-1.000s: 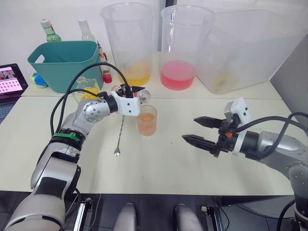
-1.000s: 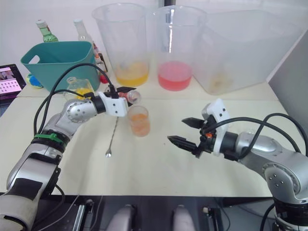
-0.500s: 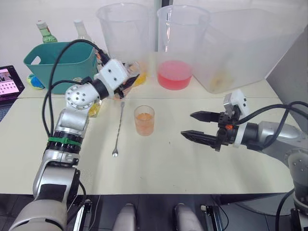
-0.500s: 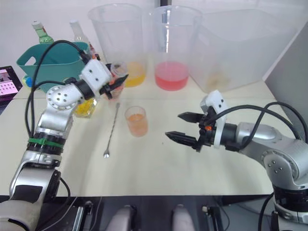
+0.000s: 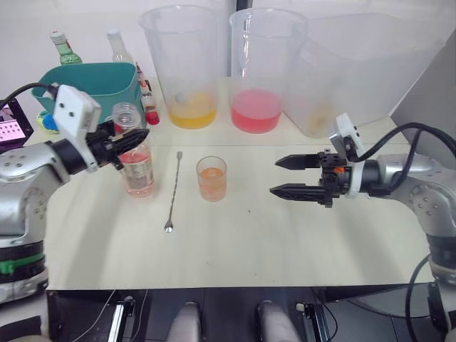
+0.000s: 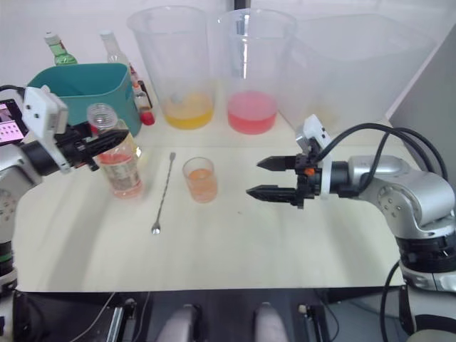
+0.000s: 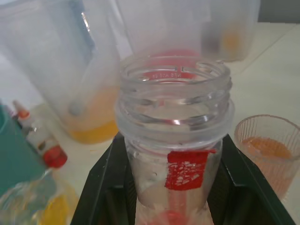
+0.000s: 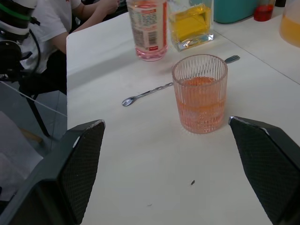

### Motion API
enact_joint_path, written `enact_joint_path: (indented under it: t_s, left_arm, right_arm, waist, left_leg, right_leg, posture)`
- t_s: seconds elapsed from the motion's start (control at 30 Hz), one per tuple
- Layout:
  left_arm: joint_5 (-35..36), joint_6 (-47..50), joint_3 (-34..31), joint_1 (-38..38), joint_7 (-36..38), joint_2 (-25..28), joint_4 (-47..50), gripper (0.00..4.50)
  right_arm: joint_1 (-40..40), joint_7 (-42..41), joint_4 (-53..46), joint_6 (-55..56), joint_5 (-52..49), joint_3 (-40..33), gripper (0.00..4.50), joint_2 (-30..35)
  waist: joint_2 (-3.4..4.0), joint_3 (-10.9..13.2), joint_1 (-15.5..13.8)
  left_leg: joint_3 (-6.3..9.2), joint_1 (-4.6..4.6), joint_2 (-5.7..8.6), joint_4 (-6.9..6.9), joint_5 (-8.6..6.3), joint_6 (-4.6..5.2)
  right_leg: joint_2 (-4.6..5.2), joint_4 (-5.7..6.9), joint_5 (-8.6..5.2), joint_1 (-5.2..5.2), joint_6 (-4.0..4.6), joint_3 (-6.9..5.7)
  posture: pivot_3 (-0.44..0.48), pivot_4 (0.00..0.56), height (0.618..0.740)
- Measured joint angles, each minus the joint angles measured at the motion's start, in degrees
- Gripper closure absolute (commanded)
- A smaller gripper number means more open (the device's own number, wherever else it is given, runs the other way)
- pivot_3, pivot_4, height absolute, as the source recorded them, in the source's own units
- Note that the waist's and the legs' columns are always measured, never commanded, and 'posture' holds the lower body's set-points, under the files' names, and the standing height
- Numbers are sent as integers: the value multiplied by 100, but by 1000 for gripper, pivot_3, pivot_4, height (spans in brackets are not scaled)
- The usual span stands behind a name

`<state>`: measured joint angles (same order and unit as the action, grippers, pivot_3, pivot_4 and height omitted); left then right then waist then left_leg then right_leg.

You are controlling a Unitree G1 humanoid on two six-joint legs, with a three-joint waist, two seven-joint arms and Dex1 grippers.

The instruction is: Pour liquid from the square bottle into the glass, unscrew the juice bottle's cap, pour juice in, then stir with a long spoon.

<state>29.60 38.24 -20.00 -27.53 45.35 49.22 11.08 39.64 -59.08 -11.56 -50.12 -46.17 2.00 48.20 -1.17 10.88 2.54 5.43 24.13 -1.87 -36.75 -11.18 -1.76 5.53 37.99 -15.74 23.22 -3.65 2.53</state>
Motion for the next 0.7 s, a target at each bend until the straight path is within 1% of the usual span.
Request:
enact_joint_path:
  t_s: [0.1, 0.17, 0.23, 0.33, 0.43, 0.57, 0.63, 0.7]
  left_arm:
    - [116, 337, -430, 535, -110, 36, 96, 2977]
    - [193, 443, -857, 784, -202, 59, 50, 2977]
    - [193, 401, -1317, 889, -275, 174, -80, 2977]
    - [65, 140, -1654, 904, -419, 335, -409, 2977]
    - [-83, -218, -1670, 625, -605, 324, -1179, 2977]
    - [-419, -867, -1475, -388, -1044, 312, -2603, 2977]
    - [-508, -1135, -1353, -776, -1101, 309, -3166, 2977]
    - [-675, -1507, -1072, -1284, -1056, 267, -3859, 2977]
  right_arm:
    - [236, -237, 289, 135, 227, 238, 27, -205]
    - [381, -397, 417, 164, 294, 329, 27, -291]
    - [461, -489, 462, 182, 342, 364, 27, -331]
    - [466, -530, 469, 184, 395, 364, 27, -367]
    - [438, -478, 393, 144, 399, 334, 27, -372]
    - [123, -240, 54, -40, 309, 81, 27, -343]
    - [-28, -112, -91, -102, 260, -63, 27, -332]
    - [-134, 89, -274, -233, 223, -196, 27, -303]
  waist:
    - [-1, 1, -12]
    - [-6, 3, -6]
    - [-9, 3, -13]
    - [-9, 3, -49]
    - [-11, 3, -78]
    - [-23, 0, -147]
    - [-23, -1, -155]
    - [-23, -1, -182]
  left_leg:
    - [0, 1, -2, 0, 0, 0]
    - [0, 2, -5, 0, 0, 0]
    - [1, 1, -4, 0, 0, 0]
    - [0, 0, -1, 0, 0, 0]
    - [0, 0, -2, 0, 0, -1]
    - [0, 1, 0, 0, 1, -2]
    - [0, 2, 2, 0, 1, -2]
    - [2, 3, 1, 0, 1, -3]
  right_leg:
    - [-1, 0, 0, 2, 0, -1]
    - [-3, 0, 0, 4, 1, -1]
    - [-3, 0, 0, 5, 1, -2]
    - [0, -1, 0, 3, 1, -1]
    - [-1, 0, 0, 3, 1, -3]
    - [0, -1, 1, 3, 2, -4]
    - [2, 1, 2, 3, 2, -4]
    - [0, 2, 2, 5, 3, -9]
  posture:
    - [0, 150, 740]
    - [0, 150, 740]
    - [0, 150, 740]
    - [0, 150, 740]
    - [0, 150, 740]
    - [0, 150, 740]
    - [0, 150, 740]
    - [0, 150, 740]
